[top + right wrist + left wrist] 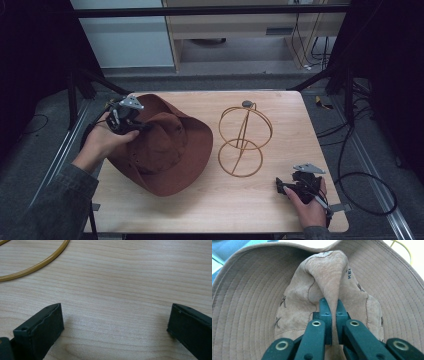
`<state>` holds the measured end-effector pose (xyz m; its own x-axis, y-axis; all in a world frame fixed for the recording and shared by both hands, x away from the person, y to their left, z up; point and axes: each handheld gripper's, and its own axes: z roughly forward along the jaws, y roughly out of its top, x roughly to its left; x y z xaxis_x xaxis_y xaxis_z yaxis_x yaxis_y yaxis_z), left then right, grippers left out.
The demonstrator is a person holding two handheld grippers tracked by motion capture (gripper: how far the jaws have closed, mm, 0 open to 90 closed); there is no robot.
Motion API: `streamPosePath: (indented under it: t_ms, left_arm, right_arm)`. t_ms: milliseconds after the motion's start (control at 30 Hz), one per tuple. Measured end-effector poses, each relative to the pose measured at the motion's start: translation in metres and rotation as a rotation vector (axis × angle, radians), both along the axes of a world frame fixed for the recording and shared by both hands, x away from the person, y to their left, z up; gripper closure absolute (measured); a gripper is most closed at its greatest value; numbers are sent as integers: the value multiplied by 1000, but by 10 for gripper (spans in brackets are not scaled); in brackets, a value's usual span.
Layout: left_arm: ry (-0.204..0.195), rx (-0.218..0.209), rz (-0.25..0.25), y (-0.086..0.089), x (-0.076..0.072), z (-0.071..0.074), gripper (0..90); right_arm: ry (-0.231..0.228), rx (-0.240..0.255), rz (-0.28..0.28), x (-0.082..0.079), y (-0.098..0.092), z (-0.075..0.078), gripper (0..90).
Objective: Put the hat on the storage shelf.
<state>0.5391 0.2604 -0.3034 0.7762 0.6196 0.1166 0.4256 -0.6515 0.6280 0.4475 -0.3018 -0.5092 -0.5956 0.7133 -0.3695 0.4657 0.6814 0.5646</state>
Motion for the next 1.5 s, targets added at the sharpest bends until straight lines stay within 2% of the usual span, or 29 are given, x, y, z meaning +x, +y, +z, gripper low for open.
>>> streamPosePath:
  t_ms: [67, 167, 300, 433, 567, 867, 1133, 1233, 1500]
  left_arm:
    - [-9, 1, -2, 4, -8, 3, 885]
    - [-20, 2, -5, 6, -14, 6, 885]
    - [-43, -26, -25, 9, -24, 19, 885]
    - [-61, -55, -40, 10, -31, 25, 885]
    - [-64, -42, -53, 11, -35, 30, 886]
    - [-112, -107, -47, 27, -54, 49, 886]
    - [-142, -103, -73, 23, -62, 67, 886]
    - [-152, -120, -80, 20, -63, 74, 886]
    - [-174, -126, -110, 4, -63, 92, 886]
  right_arm:
    - [-2, -4, 3, 1, 0, 0, 4]
    - [-2, -3, 3, 1, 0, 0, 4]
    - [-2, -4, 3, 1, 0, 0, 4]
    - [0, -1, -1, 0, 0, 0, 5]
    - [3, -1, -4, 0, 0, 0, 5]
    - [0, -6, -3, 1, 0, 0, 5]
    - [0, -6, -3, 1, 0, 0, 5]
    - [0, -6, -3, 1, 0, 0, 5]
    - [0, -6, -3, 1, 0, 0, 5]
